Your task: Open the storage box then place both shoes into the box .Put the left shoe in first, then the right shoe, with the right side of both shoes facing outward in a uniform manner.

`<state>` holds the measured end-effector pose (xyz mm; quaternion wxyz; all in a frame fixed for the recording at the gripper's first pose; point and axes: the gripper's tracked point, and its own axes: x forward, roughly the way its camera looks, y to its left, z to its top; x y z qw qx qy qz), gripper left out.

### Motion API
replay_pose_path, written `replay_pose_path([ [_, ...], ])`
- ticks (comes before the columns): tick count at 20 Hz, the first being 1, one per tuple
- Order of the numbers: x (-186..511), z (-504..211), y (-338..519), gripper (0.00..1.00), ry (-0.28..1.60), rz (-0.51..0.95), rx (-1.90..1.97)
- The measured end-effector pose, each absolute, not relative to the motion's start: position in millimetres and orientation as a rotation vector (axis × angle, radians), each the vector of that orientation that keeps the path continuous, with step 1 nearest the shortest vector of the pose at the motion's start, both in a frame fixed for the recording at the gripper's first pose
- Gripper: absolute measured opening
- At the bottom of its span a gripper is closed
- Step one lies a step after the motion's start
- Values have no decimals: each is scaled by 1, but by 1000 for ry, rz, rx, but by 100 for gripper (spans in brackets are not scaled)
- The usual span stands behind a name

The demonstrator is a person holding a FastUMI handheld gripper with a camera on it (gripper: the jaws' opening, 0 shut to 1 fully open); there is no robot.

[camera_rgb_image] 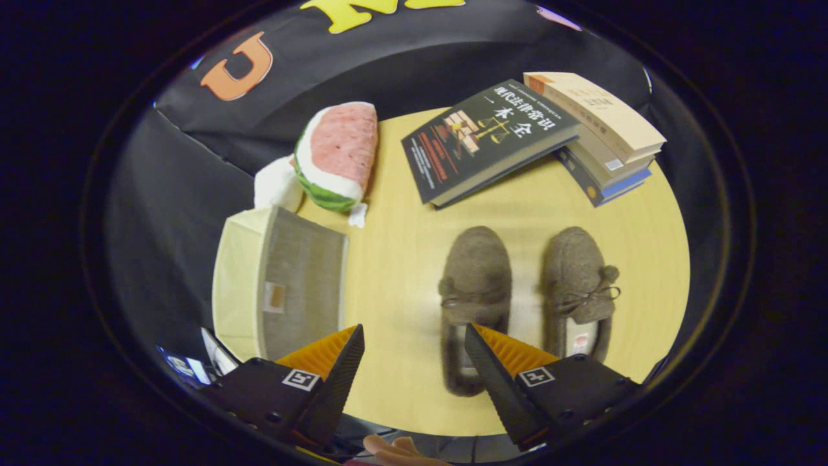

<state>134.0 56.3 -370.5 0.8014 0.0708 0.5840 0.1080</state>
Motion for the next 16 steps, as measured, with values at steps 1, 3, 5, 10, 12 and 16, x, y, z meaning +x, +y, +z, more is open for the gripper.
replay_pose_path([
  [1, 134, -380, 44, 95, 1257, 216, 127],
  [3, 139, -397, 18, 95, 1262, 167, 96],
  [5, 142, -414, 1, 94, 1273, 141, 62],
  [10, 144, -442, -11, 83, 1333, 109, -18],
  [12, 138, -456, -21, 70, 1372, 49, -36],
  [16, 135, -468, -12, 44, 1411, 45, 142],
])
